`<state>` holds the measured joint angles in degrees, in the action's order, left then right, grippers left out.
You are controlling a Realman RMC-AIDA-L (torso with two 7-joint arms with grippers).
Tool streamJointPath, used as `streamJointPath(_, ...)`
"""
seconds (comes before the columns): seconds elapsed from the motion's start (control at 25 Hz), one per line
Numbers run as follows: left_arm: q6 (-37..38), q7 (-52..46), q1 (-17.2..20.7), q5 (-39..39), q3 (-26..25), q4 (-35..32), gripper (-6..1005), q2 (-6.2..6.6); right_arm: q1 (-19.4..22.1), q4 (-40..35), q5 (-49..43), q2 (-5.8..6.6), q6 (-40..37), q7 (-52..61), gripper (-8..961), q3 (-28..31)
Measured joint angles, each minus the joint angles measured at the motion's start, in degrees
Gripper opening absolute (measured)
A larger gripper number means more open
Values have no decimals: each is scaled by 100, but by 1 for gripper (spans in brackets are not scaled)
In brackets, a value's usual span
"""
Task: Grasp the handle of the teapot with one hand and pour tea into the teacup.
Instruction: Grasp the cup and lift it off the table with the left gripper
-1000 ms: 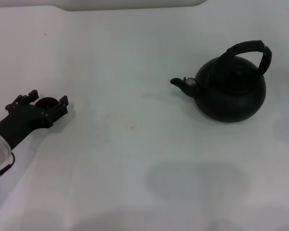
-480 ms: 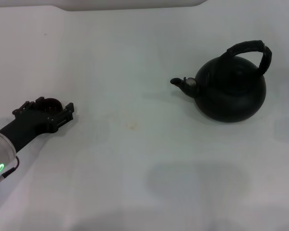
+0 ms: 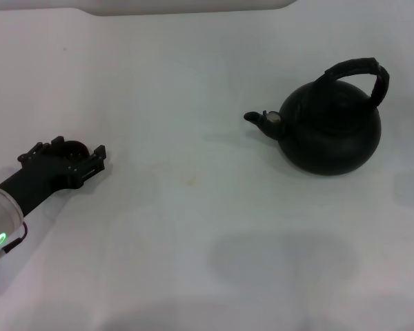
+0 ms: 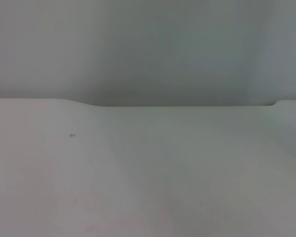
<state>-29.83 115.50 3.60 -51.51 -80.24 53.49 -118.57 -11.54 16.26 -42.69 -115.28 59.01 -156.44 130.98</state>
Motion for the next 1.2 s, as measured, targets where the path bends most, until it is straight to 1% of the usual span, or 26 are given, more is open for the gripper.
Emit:
streamJointPath(0.56,14,-19,8,-8,4,-20,861,9,-22,0,7,-3,85,0,389,-12)
streamJointPath(1.2,11,-136,8,-189,31,9,732,9,13,0,-2,-3,94,0,389,-12)
